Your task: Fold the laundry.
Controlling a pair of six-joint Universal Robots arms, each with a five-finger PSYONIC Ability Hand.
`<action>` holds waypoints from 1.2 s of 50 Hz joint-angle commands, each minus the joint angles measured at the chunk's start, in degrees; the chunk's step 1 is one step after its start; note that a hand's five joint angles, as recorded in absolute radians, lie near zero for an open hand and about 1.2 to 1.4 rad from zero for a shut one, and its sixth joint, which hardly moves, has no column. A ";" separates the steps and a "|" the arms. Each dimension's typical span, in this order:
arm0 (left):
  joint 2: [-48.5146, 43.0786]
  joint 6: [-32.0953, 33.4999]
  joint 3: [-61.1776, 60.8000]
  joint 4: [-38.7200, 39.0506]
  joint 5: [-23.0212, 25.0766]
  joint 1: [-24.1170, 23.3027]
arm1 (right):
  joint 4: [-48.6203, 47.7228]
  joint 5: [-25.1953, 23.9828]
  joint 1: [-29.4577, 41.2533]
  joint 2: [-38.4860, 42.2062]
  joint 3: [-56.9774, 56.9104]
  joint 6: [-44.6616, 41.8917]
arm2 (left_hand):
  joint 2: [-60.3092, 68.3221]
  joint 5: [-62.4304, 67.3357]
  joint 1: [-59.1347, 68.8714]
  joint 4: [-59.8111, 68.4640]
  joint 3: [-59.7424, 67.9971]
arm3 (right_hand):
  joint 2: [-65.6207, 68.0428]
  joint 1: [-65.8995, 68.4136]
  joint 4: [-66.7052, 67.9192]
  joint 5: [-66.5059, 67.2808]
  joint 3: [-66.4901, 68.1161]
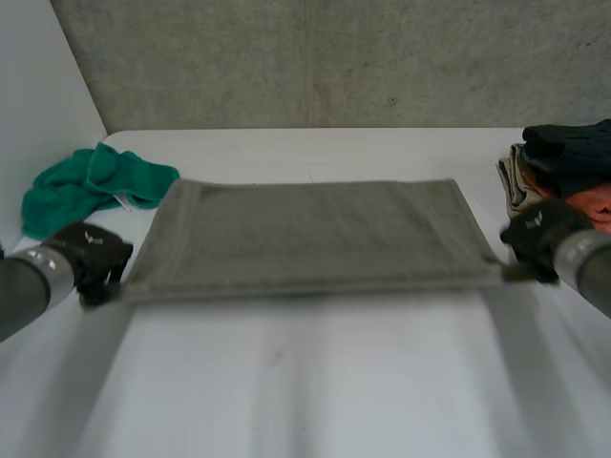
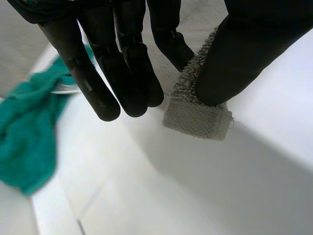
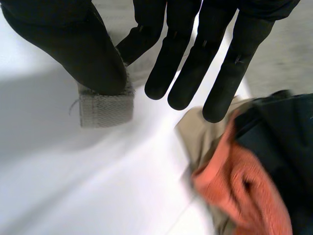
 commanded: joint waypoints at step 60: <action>-37.79 -7.66 54.43 4.54 -5.42 -11.86 | -17.98 5.39 8.07 36.18 -44.76 21.65 | -58.67 -56.57 -55.19 -58.67 -58.36 | -57.83 -55.07 -58.73 -58.07 -58.32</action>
